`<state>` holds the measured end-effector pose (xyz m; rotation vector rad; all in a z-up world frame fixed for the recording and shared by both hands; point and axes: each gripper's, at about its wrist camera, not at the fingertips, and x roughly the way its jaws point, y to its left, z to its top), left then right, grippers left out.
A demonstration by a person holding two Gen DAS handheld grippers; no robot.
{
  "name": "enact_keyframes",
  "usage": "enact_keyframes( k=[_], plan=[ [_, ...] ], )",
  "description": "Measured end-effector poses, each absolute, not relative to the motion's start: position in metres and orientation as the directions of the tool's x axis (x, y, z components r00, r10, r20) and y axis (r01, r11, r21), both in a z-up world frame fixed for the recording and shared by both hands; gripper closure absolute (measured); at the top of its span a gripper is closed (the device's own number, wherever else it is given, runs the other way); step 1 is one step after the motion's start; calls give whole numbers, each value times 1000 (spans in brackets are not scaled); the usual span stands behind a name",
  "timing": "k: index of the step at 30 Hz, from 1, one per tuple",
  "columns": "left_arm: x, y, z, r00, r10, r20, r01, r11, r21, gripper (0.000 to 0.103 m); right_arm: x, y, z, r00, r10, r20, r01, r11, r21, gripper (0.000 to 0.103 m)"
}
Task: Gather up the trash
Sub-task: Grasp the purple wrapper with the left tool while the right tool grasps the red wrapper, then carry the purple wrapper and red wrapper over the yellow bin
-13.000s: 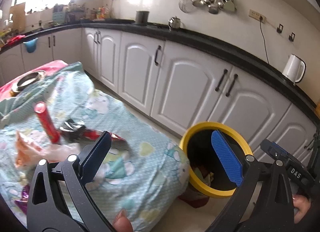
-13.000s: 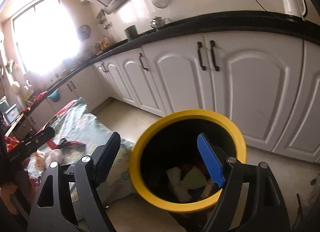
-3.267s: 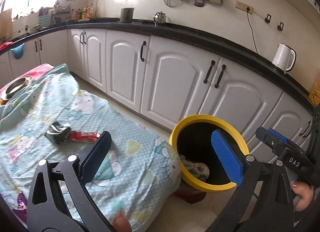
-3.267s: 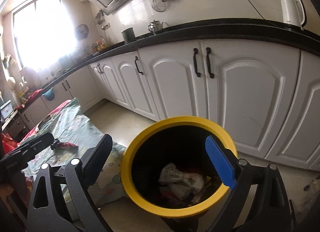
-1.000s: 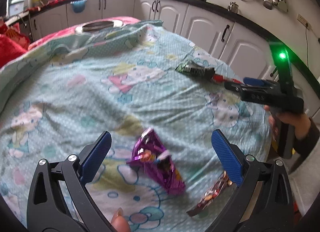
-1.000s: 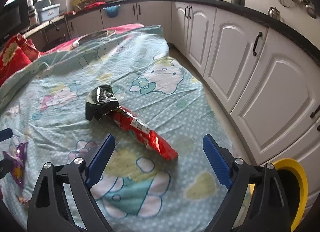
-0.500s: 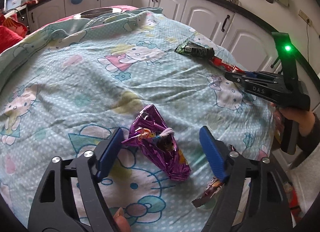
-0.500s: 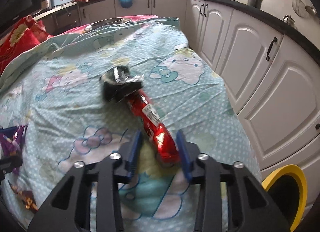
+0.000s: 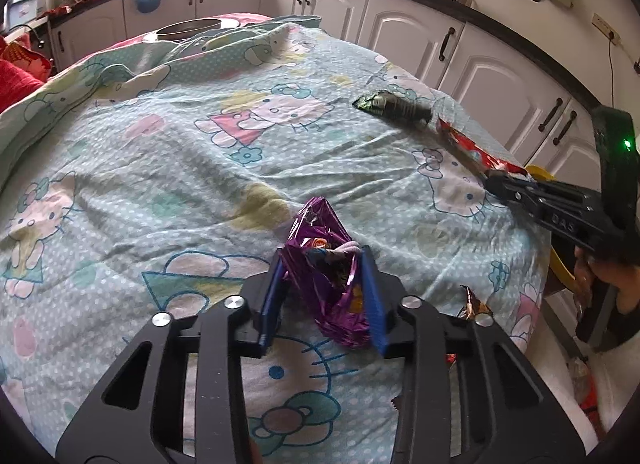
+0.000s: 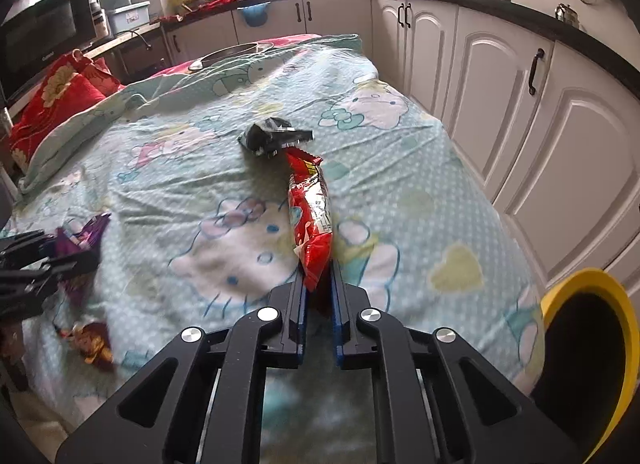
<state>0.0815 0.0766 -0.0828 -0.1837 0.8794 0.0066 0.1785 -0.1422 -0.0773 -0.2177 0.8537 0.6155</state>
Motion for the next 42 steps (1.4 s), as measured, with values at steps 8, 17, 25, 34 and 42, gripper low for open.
enact_keyframes(
  k=[8, 17, 25, 34, 42],
  plan=[
    [81, 74, -75, 653, -81, -753, -72, 983, -168, 79, 152, -155, -75, 493, 453, -743, -586, 804, 101, 95],
    [91, 54, -50, 699, -120, -705, -21, 982, -188, 80, 136, -168, -52, 523, 486, -700, -590, 799, 114, 95],
    [109, 16, -23, 737, -166, -655, 68, 983, -172, 80, 131, -199, -33, 568, 486, -664, -554, 822, 127, 95],
    [126, -31, -7, 749, -231, -621, 154, 972, -176, 80, 128, -238, -18, 629, 448, -636, -489, 864, 125, 95],
    [139, -66, -1, 745, -288, -601, 215, 958, -192, 80, 126, -279, -11, 680, 398, -616, -401, 905, 142, 95]
  ],
)
